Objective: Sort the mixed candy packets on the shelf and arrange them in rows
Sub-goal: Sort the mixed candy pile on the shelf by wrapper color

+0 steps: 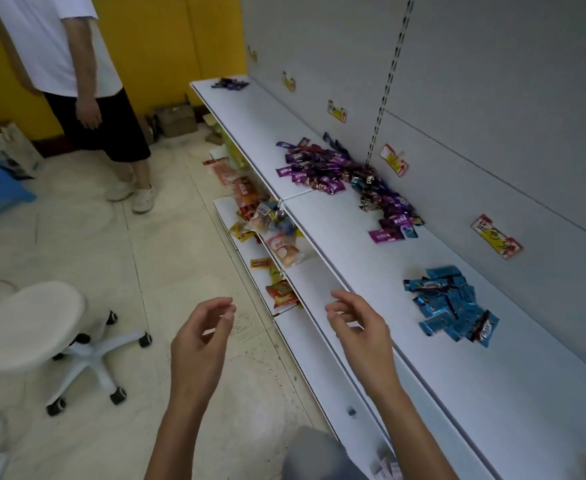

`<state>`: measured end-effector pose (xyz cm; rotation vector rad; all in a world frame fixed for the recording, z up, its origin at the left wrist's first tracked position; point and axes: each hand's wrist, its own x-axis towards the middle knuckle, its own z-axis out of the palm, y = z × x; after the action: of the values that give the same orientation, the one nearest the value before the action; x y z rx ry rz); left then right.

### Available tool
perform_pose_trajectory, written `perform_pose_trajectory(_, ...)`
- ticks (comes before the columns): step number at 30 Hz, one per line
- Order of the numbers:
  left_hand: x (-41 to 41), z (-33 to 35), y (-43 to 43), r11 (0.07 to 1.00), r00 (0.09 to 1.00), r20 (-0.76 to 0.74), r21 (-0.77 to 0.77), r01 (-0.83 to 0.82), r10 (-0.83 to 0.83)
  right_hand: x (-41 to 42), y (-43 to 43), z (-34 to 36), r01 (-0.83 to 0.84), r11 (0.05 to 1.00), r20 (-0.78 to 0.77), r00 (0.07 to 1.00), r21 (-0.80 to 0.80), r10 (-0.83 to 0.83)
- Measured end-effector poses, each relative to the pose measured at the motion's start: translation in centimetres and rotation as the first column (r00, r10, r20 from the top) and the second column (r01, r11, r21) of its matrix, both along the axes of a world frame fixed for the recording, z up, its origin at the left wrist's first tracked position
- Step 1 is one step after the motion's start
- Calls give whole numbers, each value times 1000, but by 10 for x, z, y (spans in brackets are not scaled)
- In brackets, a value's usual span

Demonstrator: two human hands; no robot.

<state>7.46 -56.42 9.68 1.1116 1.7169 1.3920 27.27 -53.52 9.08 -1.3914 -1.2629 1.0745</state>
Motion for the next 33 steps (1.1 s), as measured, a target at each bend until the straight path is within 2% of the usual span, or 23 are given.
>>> perform_pose_trajectory(5, -24, -5, 46, 1000, 1000, 2, -8, -4, 4, -31, 54, -8, -26, 999, 7, 1000, -41, 27)
perform_pose_trajectory(10, -53, -11, 126, 1000, 1000, 2, 15, -6, 6, -62, 132, -16, -21, 1000, -14, 1000, -13, 21)
perform_pose_trajectory(20, -90, 8, 297, 992, 994, -8, 72, 107, -106, -112, 296, 7, -9, 1000, -3, 1000, 21, 9)
perform_pose_trajectory(27, -96, 2, 393, 949, 949, 44, 57, 309, -312, -105, 348, -1, 227, 973, 54, 972, 30, -229)
perform_pose_trajectory(33, -83, 4, 476, 814, 814, 23, 59, 578, -580, -88, 383, -5, 527, 847, 81, 843, 68, -532)
